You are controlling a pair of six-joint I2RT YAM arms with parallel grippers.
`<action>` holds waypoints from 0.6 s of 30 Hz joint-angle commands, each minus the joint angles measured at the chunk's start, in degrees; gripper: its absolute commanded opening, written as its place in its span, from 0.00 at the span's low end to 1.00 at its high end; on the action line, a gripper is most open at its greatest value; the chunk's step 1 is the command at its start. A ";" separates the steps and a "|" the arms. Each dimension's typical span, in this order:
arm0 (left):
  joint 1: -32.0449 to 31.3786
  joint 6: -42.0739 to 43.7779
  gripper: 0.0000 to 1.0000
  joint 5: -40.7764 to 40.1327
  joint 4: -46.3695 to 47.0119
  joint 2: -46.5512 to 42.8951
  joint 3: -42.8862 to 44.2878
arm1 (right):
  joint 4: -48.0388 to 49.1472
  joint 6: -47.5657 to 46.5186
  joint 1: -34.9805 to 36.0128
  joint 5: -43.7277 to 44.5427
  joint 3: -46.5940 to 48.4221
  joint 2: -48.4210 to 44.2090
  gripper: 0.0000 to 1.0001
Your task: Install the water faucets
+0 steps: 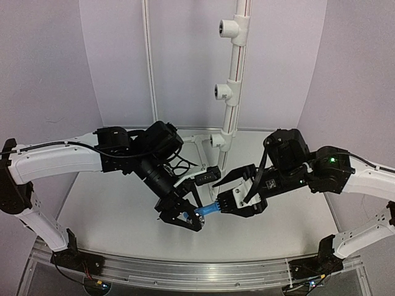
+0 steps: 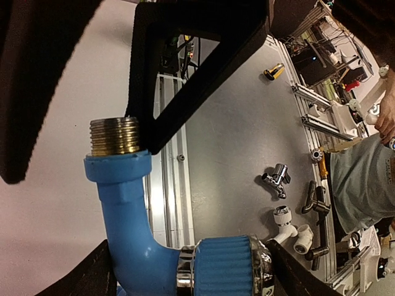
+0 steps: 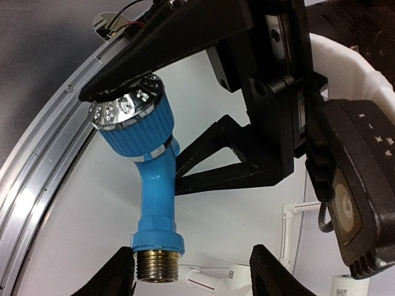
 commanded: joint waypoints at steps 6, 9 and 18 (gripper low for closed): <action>-0.34 -1.28 0.60 1.32 4.15 -0.94 2.60 | -1.02 -1.43 3.15 3.27 3.25 3.39 0.58; -0.32 -1.39 0.60 1.24 4.21 -0.95 2.63 | -1.02 -1.10 3.40 4.23 3.58 4.07 0.51; -0.30 -1.89 0.60 0.91 5.20 -1.81 2.23 | -1.02 0.01 3.45 6.39 3.79 4.01 0.28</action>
